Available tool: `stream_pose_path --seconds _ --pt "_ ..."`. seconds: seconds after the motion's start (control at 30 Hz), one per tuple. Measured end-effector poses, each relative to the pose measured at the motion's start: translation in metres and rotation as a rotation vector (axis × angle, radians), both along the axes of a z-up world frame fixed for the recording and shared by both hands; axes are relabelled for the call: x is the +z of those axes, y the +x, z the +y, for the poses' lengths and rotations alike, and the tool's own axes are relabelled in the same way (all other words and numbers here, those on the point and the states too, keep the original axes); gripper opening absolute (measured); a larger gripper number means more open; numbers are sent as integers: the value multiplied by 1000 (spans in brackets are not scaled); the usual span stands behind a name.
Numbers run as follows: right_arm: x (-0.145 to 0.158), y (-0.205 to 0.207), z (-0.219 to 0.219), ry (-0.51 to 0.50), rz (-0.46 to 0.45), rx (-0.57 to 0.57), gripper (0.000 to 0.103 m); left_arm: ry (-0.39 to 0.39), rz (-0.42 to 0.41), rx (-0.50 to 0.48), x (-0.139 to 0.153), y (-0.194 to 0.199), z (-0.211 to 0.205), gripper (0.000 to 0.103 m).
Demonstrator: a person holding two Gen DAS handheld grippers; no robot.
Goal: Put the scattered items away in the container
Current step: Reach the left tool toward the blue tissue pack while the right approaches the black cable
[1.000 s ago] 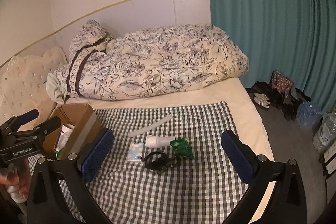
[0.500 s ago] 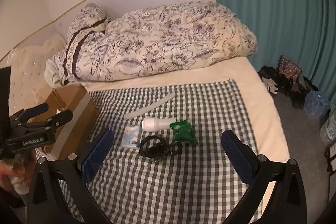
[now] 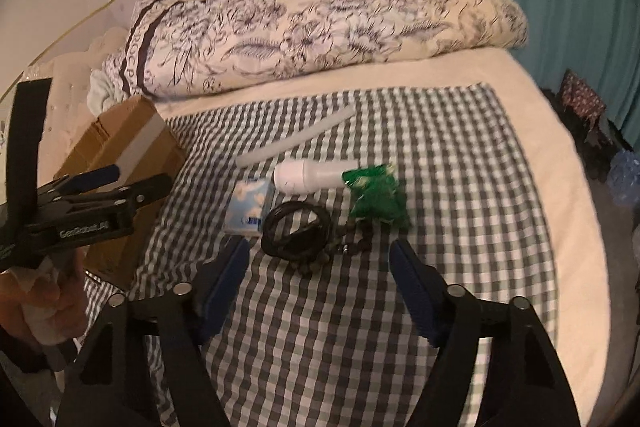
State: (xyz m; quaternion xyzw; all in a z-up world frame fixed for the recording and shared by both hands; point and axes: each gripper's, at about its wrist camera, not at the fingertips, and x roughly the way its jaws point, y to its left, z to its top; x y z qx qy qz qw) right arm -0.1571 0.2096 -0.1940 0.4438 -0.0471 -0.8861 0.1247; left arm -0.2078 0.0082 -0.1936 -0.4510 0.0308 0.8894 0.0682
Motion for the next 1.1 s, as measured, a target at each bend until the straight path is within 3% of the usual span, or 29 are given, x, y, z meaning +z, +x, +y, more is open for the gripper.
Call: stream_pose_path --seconds 0.4,0.47,0.93,1.1 --pt "-44 -29 -14 -3 -62 61 48 -2 -85 -3 -57 -26 11 103" --pt "-50 -33 -16 1 -70 63 36 1 -93 -8 -64 -28 14 103" --pt "-83 -62 -20 -3 -106 61 35 1 -147 -15 -107 -54 28 103" --pt "-94 -73 -23 -4 -113 74 35 73 -177 -7 -123 -61 22 103"
